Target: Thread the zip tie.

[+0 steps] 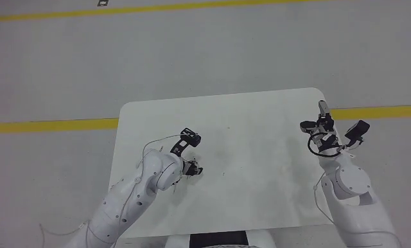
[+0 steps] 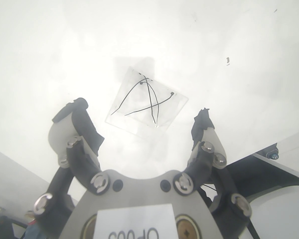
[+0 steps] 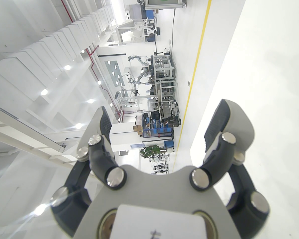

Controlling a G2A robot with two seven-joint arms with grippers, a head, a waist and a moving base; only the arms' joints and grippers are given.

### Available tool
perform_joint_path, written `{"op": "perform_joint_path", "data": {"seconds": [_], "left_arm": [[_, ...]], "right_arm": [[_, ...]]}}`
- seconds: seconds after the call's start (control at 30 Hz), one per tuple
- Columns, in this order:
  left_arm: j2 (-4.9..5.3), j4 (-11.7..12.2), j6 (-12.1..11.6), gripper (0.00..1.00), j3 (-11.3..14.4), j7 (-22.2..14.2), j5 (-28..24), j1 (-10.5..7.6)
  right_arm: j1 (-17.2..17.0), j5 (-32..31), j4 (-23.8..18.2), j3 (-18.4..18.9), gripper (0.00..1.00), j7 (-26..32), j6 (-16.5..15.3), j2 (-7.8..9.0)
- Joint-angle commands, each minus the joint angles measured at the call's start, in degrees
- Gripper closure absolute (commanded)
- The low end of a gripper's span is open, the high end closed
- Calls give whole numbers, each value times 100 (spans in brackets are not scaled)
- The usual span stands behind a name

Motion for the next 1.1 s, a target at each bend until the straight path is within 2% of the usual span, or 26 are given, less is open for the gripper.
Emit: {"op": "perform_joint_path", "data": {"seconds": [0.0,0.1,0.23,0.27,0.33,0.4,0.5,0.6,0.7,0.9,1.07], "left_arm": [[1,-9,-11,0,-5,21,-17,3],[18,-48,-105,0,-54,-12,-118,44],[35,-171,-28,0,-9,-155,87,109],[35,-189,29,7,5,-187,128,119],[33,-205,66,33,28,-208,170,121],[31,-192,120,50,40,-190,230,114],[26,-178,115,55,54,-188,192,106],[28,-191,99,65,56,-213,173,108],[27,-183,90,70,81,-240,187,111],[15,-59,48,74,151,-197,185,80],[-8,148,27,75,208,-106,146,-4]], "right_arm": [[0,0,0,0,0,0,0,0],[0,0,0,0,0,0,0,0],[0,0,0,0,0,0,0,0],[0,0,0,0,0,0,0,0],[0,0,0,0,0,0,0,0],[0,0,0,0,0,0,0,0],[0,0,0,0,0,0,0,0],[0,0,0,0,0,0,0,0],[0,0,0,0,0,0,0,0],[0,0,0,0,0,0,0,0],[0,0,0,0,0,0,0,0]]}}
